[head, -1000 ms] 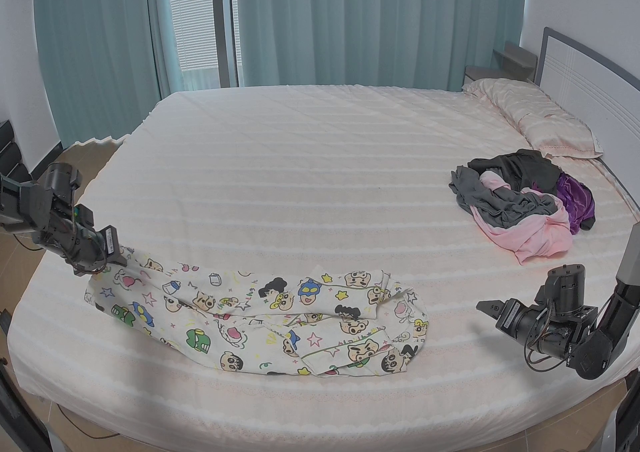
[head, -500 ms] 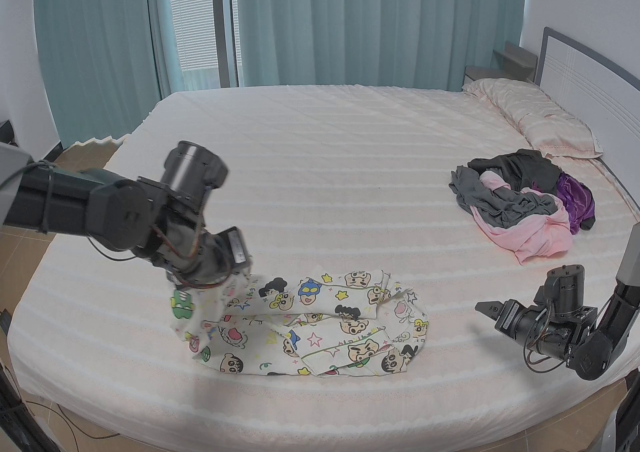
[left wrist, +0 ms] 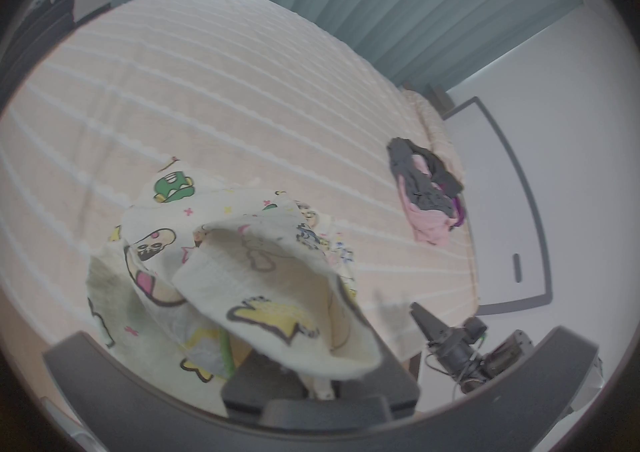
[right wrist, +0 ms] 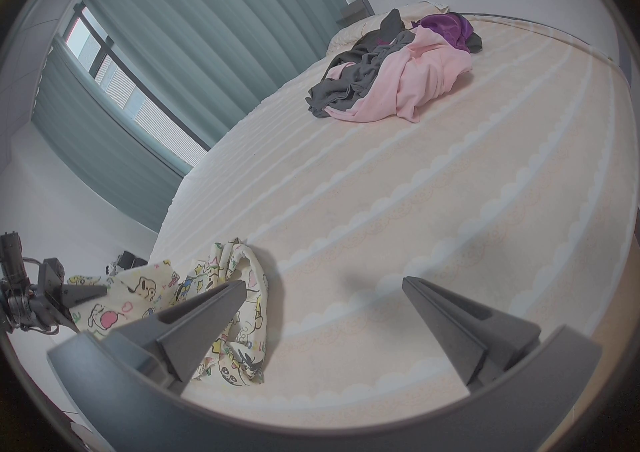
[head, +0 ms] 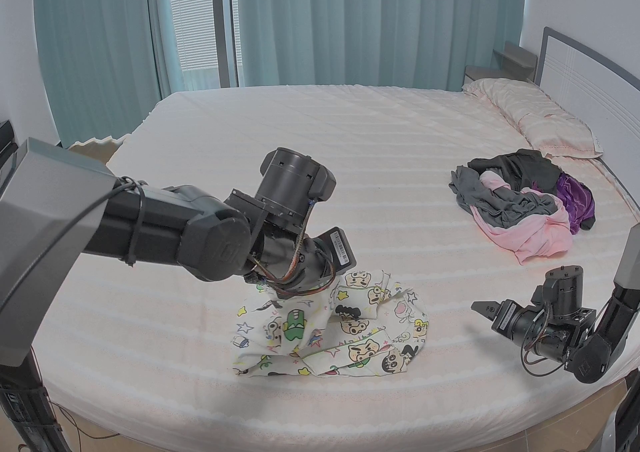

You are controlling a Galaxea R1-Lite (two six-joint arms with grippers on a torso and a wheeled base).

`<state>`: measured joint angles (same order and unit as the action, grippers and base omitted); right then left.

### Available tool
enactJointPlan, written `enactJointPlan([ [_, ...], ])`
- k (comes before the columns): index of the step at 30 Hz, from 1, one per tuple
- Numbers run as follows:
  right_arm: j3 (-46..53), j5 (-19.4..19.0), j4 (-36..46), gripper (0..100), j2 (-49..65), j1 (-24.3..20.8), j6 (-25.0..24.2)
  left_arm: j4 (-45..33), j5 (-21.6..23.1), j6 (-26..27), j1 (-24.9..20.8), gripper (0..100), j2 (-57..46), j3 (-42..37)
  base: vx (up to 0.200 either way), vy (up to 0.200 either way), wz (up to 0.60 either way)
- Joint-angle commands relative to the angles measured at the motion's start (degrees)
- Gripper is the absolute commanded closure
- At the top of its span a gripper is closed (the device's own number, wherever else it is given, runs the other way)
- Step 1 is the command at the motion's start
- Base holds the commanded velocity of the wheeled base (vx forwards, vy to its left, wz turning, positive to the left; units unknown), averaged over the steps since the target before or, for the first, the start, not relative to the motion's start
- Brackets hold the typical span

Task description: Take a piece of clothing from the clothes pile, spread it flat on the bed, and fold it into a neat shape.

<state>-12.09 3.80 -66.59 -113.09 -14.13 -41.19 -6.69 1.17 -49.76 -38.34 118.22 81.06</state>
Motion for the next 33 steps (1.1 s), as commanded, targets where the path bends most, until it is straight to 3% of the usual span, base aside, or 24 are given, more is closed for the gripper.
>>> enactJointPlan([
  [1,0.23,0.06,-0.12,0,-0.29,-0.55,-0.12,4.85,2.87,-0.78,0.28,100,1.75,-2.04,0.000,0.000,0.00],
  [12,0.23,0.06,-0.12,0,-0.90,-0.72,-0.03,11.44,4.81,-0.60,0.28,100,2.71,-3.89,0.000,0.000,0.00],
  [13,0.23,0.06,-0.12,0,-0.99,-0.72,-0.03,11.44,5.86,-0.78,0.28,0,2.63,-3.98,0.000,0.000,0.00],
  [17,0.23,0.06,-0.12,0,-0.99,-0.72,-0.03,11.44,8.41,-2.27,0.28,0,2.54,-4.06,0.000,0.000,0.00],
  [23,0.23,0.06,-0.12,0,-1.08,-0.72,-0.03,12.41,8.67,-4.20,0.28,0,2.45,-4.33,0.000,0.000,0.00],
  [27,0.23,0.06,-0.12,0,-1.08,-0.72,-0.03,20.58,8.50,-7.45,0.28,0,2.54,-7.49,0.000,0.000,0.00],
  [33,0.23,0.06,-0.12,0,-0.99,-0.72,-0.12,22.25,8.41,-8.16,2.13,0,-0.01,-13.91,0.000,0.000,0.00],
])
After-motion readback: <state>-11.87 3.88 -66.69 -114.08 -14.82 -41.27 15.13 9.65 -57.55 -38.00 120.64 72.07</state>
